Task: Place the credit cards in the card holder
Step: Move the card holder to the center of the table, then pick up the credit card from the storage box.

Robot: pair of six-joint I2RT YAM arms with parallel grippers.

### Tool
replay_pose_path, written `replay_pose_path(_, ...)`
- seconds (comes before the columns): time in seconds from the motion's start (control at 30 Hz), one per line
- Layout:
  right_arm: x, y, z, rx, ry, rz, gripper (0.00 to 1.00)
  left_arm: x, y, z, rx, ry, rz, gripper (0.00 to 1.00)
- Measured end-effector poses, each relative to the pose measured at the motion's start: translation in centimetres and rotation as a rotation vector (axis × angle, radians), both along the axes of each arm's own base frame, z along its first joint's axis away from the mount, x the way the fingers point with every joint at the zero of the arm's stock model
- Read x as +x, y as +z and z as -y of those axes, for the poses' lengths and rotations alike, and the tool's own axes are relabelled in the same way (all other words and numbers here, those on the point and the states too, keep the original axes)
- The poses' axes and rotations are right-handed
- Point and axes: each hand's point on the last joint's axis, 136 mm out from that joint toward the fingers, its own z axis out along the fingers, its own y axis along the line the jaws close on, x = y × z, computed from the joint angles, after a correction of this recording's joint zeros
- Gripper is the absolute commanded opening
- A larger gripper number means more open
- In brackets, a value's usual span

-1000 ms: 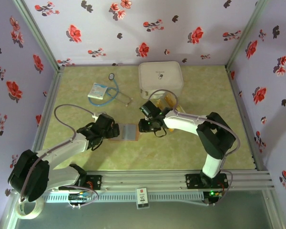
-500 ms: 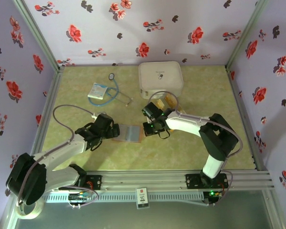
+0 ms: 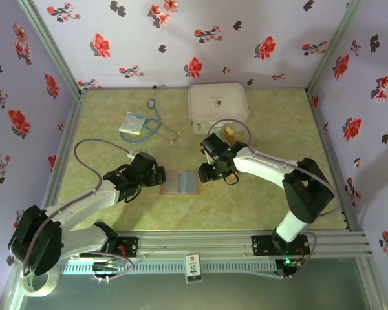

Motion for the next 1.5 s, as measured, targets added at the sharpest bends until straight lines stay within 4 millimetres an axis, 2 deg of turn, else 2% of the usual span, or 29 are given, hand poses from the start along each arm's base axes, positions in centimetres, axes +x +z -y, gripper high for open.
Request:
replay_pose_path(0.1, 1.2, 3.3, -0.4, 0.033, -0.003, 0.078, 0.62, 0.5, 0.4, 0.4, 0.0, -0.002, 0.003, 1.0)
replay_pose_path(0.23, 2.6, 7.0, 0.4, 0.033, -0.024, 0.189, 0.57, 1.1, 0.3, 0.9, 0.005, -0.002, -0.003, 1.0)
replay_pose_path(0.43, 4.5, 9.4, 3.9, -0.089, -0.077, 0.272, 0.51, 1.6, -0.3, 1.2, 0.02, -0.001, -0.019, 1.0)
replay_pose_path(0.57, 5.4, 10.3, 6.4, -0.179, -0.096, 0.299, 0.48, 1.7, -0.5, 1.3, 0.03, 0.001, -0.029, 1.0)
replay_pose_path(0.67, 5.6, 10.1, 8.0, -0.265, -0.095, 0.298, 0.41, 2.1, 0.1, 1.6, 0.03, 0.001, -0.028, 1.0)
replay_pose_path(0.8, 5.8, 8.2, 8.9, -0.369, -0.066, 0.258, 0.36, 2.5, 0.6, 1.9, 0.021, 0.002, -0.017, 1.0)
replay_pose_path(1.0, 5.8, 5.6, 9.4, -0.451, -0.029, 0.193, 0.31, 2.5, 0.6, 1.8, 0.023, 0.004, -0.019, 1.0)
replay_pose_path(1.33, 6.0, 3.8, 9.8, -0.518, -0.007, 0.164, 0.18, 2.6, 0.6, 1.7, 0.02, 0.006, -0.022, 1.0)
replay_pose_path(1.5, 6.1, 3.5, 10.2, -0.541, -0.007, 0.164, 0.17, 2.5, 0.5, 1.7, 0.015, 0.005, -0.025, 1.0)
